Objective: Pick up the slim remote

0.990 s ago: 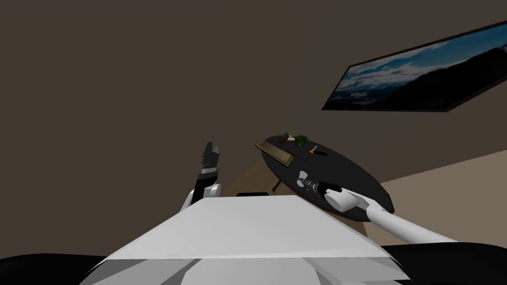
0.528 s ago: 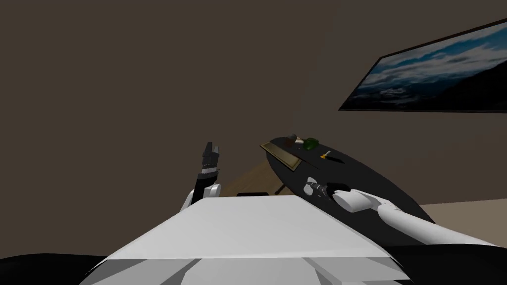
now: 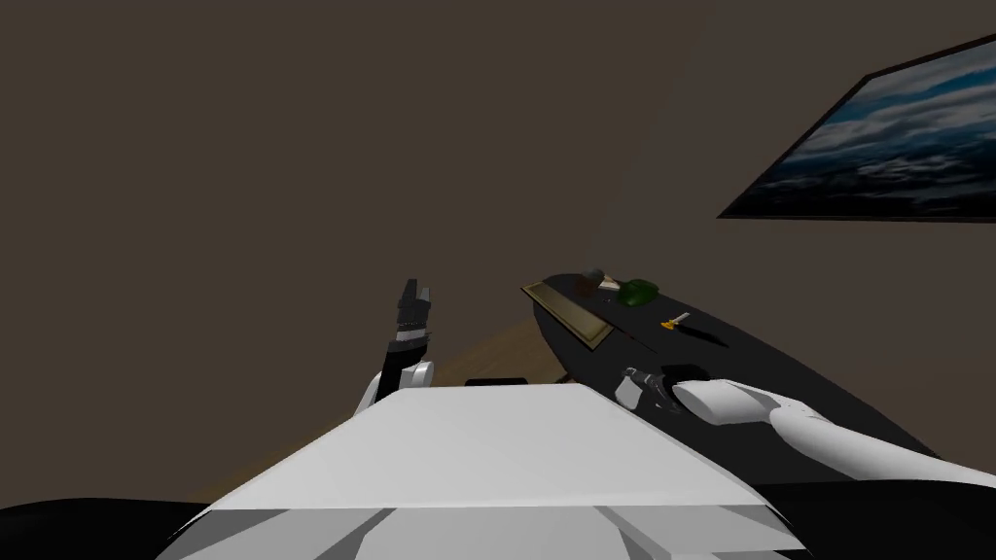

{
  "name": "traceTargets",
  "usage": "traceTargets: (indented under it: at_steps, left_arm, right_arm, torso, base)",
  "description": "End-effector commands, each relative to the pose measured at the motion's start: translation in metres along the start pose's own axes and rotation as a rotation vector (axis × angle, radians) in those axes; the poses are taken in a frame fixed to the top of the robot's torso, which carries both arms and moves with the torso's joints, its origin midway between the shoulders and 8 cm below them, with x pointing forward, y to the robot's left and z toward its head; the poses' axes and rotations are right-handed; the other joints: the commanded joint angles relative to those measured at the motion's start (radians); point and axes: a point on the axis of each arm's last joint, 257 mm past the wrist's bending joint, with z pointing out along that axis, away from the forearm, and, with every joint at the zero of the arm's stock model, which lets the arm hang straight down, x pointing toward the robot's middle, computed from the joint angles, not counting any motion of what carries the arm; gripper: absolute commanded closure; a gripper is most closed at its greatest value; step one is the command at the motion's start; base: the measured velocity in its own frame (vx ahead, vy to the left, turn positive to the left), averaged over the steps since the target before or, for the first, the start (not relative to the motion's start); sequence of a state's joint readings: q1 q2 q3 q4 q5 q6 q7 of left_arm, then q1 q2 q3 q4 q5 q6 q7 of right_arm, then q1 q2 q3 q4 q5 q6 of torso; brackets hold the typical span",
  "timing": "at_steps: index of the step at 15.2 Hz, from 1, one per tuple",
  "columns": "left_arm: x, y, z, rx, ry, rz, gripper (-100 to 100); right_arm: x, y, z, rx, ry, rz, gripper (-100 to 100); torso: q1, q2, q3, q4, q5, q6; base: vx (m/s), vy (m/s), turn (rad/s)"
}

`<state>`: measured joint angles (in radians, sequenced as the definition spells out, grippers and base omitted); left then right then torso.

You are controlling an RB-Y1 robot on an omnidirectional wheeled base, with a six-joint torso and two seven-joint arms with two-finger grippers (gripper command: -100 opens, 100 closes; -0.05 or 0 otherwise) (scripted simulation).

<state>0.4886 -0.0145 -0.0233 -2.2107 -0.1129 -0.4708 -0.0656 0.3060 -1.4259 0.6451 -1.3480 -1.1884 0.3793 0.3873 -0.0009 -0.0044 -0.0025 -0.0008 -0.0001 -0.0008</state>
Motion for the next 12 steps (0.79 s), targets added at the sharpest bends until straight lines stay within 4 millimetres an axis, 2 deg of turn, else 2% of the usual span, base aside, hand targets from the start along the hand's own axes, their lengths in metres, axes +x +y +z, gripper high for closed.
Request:
traceTargets:
  at_steps: [1,3,4,5,6,7,8,11,12]
  left_arm:
    - [0.000,0.000,0.000,0.000,0.000,0.000,0]
    - [0.000,0.000,0.000,0.000,0.000,0.000,0]
    - [0.000,0.000,0.000,0.000,0.000,0.000,0]
    - [0.000,0.000,0.000,0.000,0.000,0.000,0]
    - [0.000,0.000,0.000,0.000,0.000,0.000,0]
    - [0.000,0.000,0.000,0.000,0.000,0.000,0]
    - [0.000,0.000,0.000,0.000,0.000,0.000,0]
    - [0.000,0.000,0.000,0.000,0.000,0.000,0]
    - [0.000,0.000,0.000,0.000,0.000,0.000,0]
  right_arm:
    - [-0.001,-0.015,0.001,0.035,0.007,0.011,-100]
    - [0.006,-0.035,0.002,0.082,0.028,0.029,-100]
    - [0.006,-0.035,0.002,0.082,0.028,0.029,-100]
    - [0.013,-0.043,0.004,0.098,0.043,0.037,-100]
    - [0.032,-0.052,0.008,0.114,0.077,0.049,-100]
    - [0.019,-0.044,0.005,0.096,0.049,0.037,-100]
    - [0.028,-0.048,0.013,0.099,0.052,0.043,-100]
    - [0.036,-0.051,0.022,0.098,0.051,0.047,-100]
    - [0.034,-0.050,0.019,0.098,0.052,0.045,-100]
  torso:
    - [0.000,0.000,0.000,0.000,0.000,0.000]
    - [0.000,0.000,0.000,0.000,0.000,0.001]
    - [0.000,0.000,0.000,0.000,0.000,0.000]
    - [0.000,0.000,0.000,0.000,0.000,0.001]
    - [0.000,0.000,0.000,0.000,0.000,0.001]
    - [0.000,0.001,0.000,0.000,0.000,0.001]
    - [0.000,0.001,0.001,0.000,0.000,0.001]
    - [-0.002,0.002,0.001,0.000,-0.001,0.001]
    - [-0.003,0.002,0.001,0.000,-0.001,0.001]
  base:
    - [0.026,-0.004,0.211]
    - [0.024,0.000,0.188]
    - [0.025,-0.004,0.134]
    - [0.023,-0.002,0.093]
    - [0.024,0.000,0.143]
    - [0.015,-0.001,0.061]
    - [0.013,-0.017,0.018]
    - [0.008,-0.039,0.029]
    - [0.005,-0.027,0.011]
